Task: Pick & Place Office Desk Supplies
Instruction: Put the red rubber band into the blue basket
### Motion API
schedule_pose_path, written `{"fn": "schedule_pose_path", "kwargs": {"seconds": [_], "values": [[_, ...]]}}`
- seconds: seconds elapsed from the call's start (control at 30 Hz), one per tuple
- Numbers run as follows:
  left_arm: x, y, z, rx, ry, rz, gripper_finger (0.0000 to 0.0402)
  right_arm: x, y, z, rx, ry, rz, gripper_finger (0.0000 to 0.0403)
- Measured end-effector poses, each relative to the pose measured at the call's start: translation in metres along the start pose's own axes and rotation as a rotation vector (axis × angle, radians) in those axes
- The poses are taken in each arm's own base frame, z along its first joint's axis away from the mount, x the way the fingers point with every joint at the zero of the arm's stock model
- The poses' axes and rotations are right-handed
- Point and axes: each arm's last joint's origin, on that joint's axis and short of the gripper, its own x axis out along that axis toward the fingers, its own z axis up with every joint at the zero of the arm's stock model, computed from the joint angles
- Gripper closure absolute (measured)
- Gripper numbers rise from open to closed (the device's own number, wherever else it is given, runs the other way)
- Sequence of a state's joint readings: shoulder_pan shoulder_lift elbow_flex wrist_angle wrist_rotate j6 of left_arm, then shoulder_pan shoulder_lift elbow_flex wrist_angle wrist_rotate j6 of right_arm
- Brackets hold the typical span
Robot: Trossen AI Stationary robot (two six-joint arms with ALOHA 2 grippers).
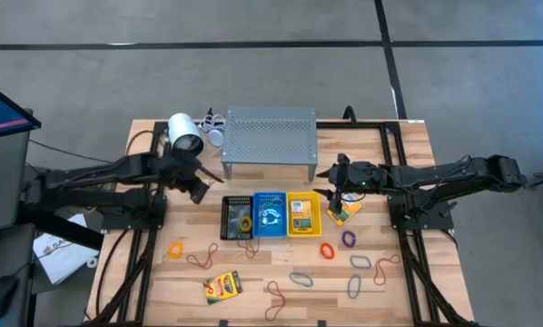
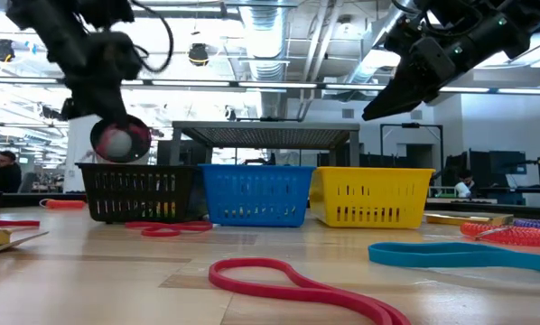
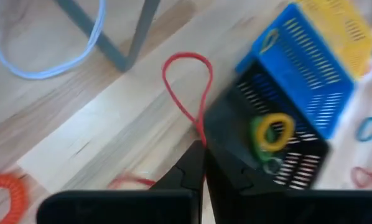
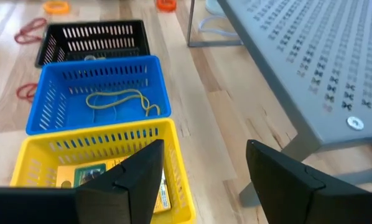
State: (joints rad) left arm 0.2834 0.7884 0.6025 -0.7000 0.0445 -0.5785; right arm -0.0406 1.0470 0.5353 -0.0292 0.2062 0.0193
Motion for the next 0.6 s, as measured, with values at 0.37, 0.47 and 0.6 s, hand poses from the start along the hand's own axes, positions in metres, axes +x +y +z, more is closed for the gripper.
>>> {"fn": "schedule_pose_path", "kwargs": {"seconds": [0.37,0.47,0.6], "values": [[-0.028,-0.021,-0.003,0.182,-0.178,-0.257,0.0399,0.004,0.007,0.017,-0.010,-0.177,0.185,0.0179],[-0.029,-0.031,-0.003,0.270,-0.212,-0.322,0.0399,0.016,0.011,0.020,-0.010,-0.227,0.241,0.0179],[-0.029,-0.046,-0.001,0.356,-0.269,-0.408,0.0399,0.040,0.018,0.018,-0.010,-0.277,0.292,0.0179]]}}
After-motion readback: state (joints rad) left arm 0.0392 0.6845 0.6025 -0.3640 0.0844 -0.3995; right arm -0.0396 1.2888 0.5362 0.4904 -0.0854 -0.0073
